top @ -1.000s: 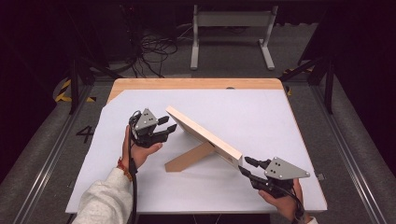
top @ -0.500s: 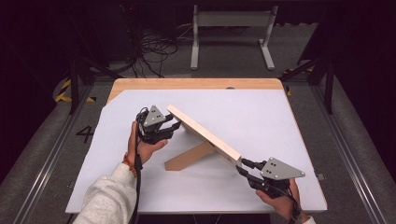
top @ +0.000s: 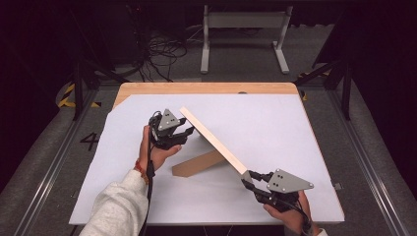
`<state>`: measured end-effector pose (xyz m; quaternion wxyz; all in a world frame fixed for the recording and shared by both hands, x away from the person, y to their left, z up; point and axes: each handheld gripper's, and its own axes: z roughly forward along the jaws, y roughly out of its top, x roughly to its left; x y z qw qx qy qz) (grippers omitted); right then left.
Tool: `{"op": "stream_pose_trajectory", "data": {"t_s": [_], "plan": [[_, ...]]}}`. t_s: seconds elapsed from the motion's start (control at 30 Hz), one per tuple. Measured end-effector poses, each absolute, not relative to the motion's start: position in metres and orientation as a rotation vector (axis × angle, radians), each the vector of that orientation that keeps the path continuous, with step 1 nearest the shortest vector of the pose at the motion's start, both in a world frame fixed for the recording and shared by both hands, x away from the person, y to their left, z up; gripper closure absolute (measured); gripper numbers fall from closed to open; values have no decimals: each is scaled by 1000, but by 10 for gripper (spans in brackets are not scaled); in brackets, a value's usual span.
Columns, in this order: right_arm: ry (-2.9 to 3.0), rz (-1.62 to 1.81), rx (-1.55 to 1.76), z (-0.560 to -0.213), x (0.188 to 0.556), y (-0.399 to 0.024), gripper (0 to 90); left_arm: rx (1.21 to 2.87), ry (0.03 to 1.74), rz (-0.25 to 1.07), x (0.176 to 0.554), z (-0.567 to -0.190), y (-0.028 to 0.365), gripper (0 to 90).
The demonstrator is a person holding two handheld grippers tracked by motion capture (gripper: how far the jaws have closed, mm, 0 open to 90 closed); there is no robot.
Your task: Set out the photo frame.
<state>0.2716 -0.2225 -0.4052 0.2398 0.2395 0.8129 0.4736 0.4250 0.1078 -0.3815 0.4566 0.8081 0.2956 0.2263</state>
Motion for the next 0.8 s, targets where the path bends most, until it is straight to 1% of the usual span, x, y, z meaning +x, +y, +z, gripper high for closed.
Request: {"op": "stream_pose_trajectory", "data": {"t_s": [0.07, 0.1, 0.13, 0.17, 0.23, 0.33, 0.5, 0.57, 0.63, 0.7, 0.77, 0.8], "plan": [[2230, 1293, 656, -405, 270, -220, 674, 1991, 727, 542, 426, -381, 105, 542], [2236, 1301, 649, -405, 270, -218, 676, 1990, 711, 515, 426, -381, 104, 557], [2241, 1304, 643, -405, 269, -217, 677, 2007, 688, 524, 424, -381, 97, 554], [2249, 1306, 631, -405, 267, -213, 680, 2017, 677, 533, 424, -380, 94, 574], [2248, 1282, 620, -405, 266, -209, 687, 2024, 659, 534, 422, -380, 88, 583], [2248, 1291, 620, -405, 266, -206, 691, 2023, 643, 512, 421, -382, 81, 583], [2241, 1292, 628, -407, 266, -202, 690, 2044, 631, 512, 421, -385, 74, 582], [2237, 1290, 635, -408, 266, -201, 681, 2041, 631, 519, 421, -385, 74, 580], [2248, 1297, 633, -409, 267, -201, 636, 2024, 636, 496, 422, -386, 77, 561], [2251, 1294, 630, -409, 266, -200, 625, 2020, 637, 495, 422, -385, 79, 559], [2260, 1303, 619, -408, 266, -202, 624, 2010, 637, 501, 420, -383, 82, 561], [2264, 1313, 613, -407, 266, -205, 643, 2001, 634, 499, 419, -382, 83, 565]]}}
